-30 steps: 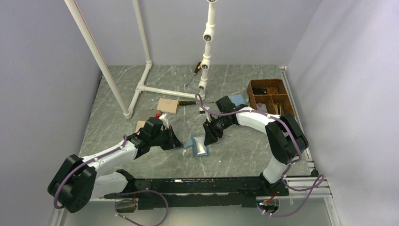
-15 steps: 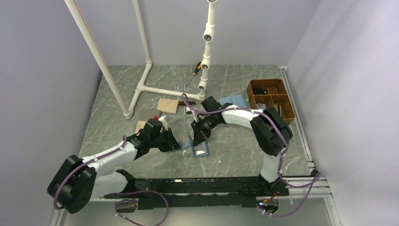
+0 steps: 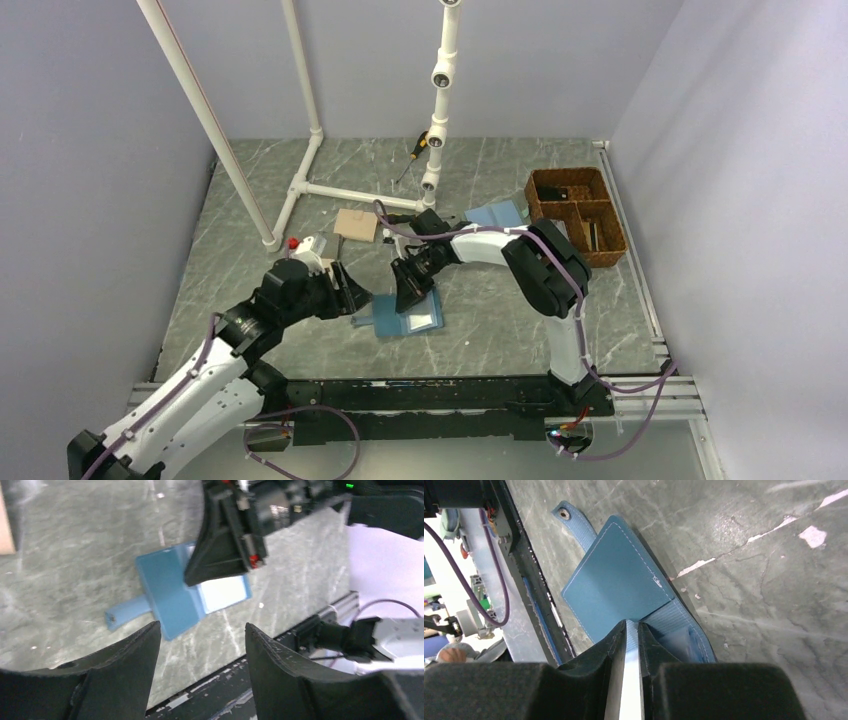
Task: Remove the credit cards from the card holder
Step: Open the card holder at the center of the board.
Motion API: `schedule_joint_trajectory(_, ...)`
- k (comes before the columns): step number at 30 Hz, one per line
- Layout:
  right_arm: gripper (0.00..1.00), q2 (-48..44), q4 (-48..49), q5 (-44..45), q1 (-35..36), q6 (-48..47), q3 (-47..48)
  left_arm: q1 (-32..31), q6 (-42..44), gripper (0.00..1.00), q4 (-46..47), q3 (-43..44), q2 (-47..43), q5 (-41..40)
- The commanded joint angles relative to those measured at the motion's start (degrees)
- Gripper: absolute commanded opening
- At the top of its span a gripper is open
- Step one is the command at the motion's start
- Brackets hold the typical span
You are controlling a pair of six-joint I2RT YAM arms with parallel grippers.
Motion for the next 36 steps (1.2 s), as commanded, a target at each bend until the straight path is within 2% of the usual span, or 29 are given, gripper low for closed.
schedule_joint_trajectory(1, 0.18, 0.2, -0.9, 3.9, 0.3, -2.1, 2.9, 0.1, 1.2, 0.63, 5.9, -0.5, -2.2, 8.8)
schedule_joint_trajectory(3, 0.19, -0.5, -2.4, 2.5, 0.2, -4.0, 4.0, 0.1, -1.5, 0.5, 15.1, -3.7, 0.5, 14.0)
schedule_joint_trajectory(5, 0.21, -1.1, -4.2, 0.8, 0.1, -6.1, 5.0, 0.1, -4.2, 0.35, 28.6, -7.4, 5.1, 17.9)
schedule_joint_trajectory(8, 0.22, -2.5, -6.2, -1.6, -0.4, -9.2, 5.9, 0.1, -5.0, 0.27, 37.0, -9.5, 13.5, 19.9)
schedule_joint_trajectory(13, 0.23, -3.5, -7.5, -4.0, -1.6, -11.3, 5.9, 0.1, -2.7, 0.25, 41.5, -7.9, 24.2, 18.9)
schedule_joint_trajectory(19, 0.23, -4.2, -11.5, -3.4, -2.5, -15.3, 7.8, 0.1, -1.0, 0.25, 32.3, -4.5, 30.9, 11.6)
schedule_joint_trajectory(22, 0.23, -5.9, -18.3, -2.5, -3.5, -24.1, 10.2, 0.1, -0.1, 0.25, 30.7, -4.8, 31.9, 10.6)
schedule_joint_trajectory(26, 0.24, -7.9, -30.2, -3.2, -3.9, -40.0, 12.3, 0.1, 0.1, 0.26, 33.3, -5.4, 33.1, 12.5)
schedule_joint_trajectory(29, 0.24, -9.1, -33.7, -1.5, -3.9, -46.2, 11.5, 0.1, 0.1, 0.27, 35.1, -5.2, 35.1, 13.9)
schedule_joint_trajectory(36, 0.24, -8.4, -37.0, 1.8, -3.3, -52.6, 9.8, 0.1, -1.3, 0.27, 38.2, -6.1, 35.8, 15.5)
